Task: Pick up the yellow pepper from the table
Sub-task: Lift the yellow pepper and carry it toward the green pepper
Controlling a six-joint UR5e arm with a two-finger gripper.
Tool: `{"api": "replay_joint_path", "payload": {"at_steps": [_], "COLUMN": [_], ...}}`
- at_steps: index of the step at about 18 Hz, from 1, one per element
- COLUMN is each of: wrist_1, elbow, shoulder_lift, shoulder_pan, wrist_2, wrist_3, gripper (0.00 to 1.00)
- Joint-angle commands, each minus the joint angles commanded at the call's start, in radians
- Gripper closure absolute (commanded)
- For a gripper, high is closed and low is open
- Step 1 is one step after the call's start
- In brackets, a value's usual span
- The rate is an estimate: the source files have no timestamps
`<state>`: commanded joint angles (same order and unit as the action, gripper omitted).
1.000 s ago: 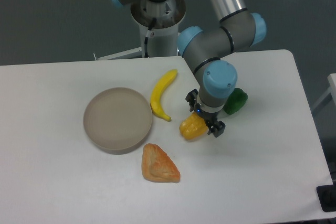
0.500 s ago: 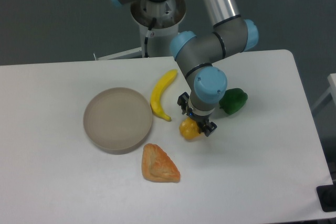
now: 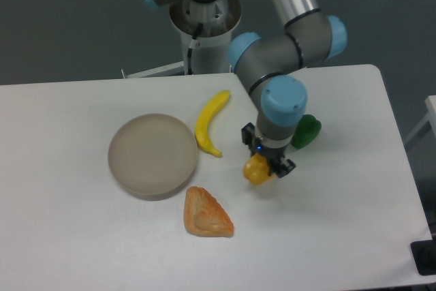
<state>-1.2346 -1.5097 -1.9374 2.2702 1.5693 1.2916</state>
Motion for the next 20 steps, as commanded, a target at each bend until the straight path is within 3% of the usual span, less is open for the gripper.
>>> {"api": "replay_joint_path", "payload": {"at_steps": [3,5,10,20], "wrist_1": [-0.120,-0.157,-0.161,-0.155], "elbow": [0.092,0.121,0.135,0.166], "shoulder_lift": [-0.002,-0.002,-0.008,-0.028], "shoulder_pan": [0.052,0.084,0.129,0.131], "wrist_2": [-0.002,-0.003,-0.012,-0.025], "wrist_3": [0.060,0.113,0.195,0.232], "gripper": [0.74,0.74,0.76,0.77]}}
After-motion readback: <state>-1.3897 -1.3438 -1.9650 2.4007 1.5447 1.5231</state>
